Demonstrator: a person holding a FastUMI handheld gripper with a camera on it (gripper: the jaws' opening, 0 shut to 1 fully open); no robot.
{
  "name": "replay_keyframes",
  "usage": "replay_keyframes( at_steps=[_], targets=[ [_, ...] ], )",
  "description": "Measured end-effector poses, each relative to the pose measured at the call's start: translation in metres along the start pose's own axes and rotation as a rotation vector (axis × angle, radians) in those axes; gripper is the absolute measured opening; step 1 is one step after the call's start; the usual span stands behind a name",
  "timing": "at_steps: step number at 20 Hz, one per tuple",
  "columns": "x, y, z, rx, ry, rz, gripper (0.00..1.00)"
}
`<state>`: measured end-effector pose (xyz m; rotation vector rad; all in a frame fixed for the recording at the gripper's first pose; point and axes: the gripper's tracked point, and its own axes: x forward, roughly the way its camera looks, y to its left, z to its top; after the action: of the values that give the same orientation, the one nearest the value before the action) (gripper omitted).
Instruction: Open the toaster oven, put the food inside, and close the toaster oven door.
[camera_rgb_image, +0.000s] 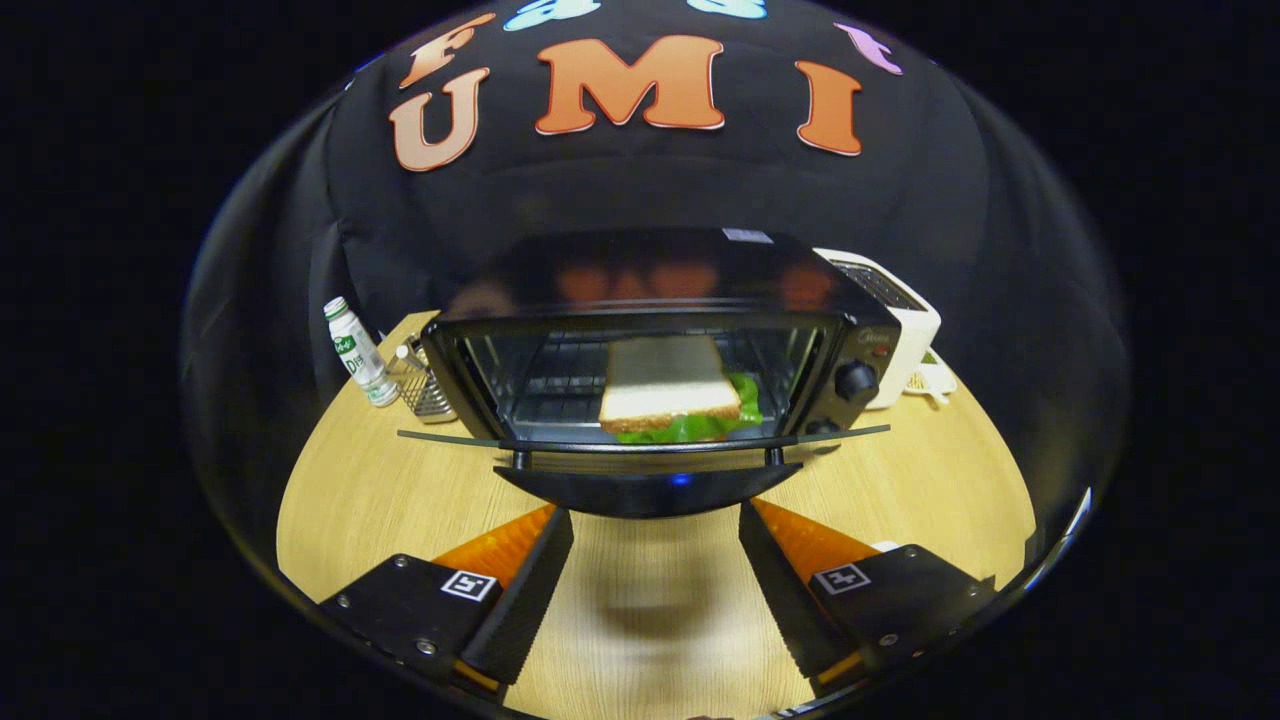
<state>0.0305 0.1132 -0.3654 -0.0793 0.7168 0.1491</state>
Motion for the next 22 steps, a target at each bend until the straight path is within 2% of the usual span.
replay_keyframes(
  at_steps=[5,9,12,15,18,22],
  targets=[
    [0.023,0.009,0.043,0.019,-0.061,0.016,0.99],
    [0.004,0.01,0.057,0.021,-0.103,0.026,0.99],
    [-0.027,0.002,0.094,0.013,-0.178,0.041,0.99],
    [-0.065,-0.021,0.159,-0.005,-0.307,0.006,0.99],
    [-0.123,-0.041,0.225,-0.01,-0.435,0.0,0.99],
    [-0.186,-0.08,0.279,-0.024,-0.54,-0.064,0.99]
  ],
)
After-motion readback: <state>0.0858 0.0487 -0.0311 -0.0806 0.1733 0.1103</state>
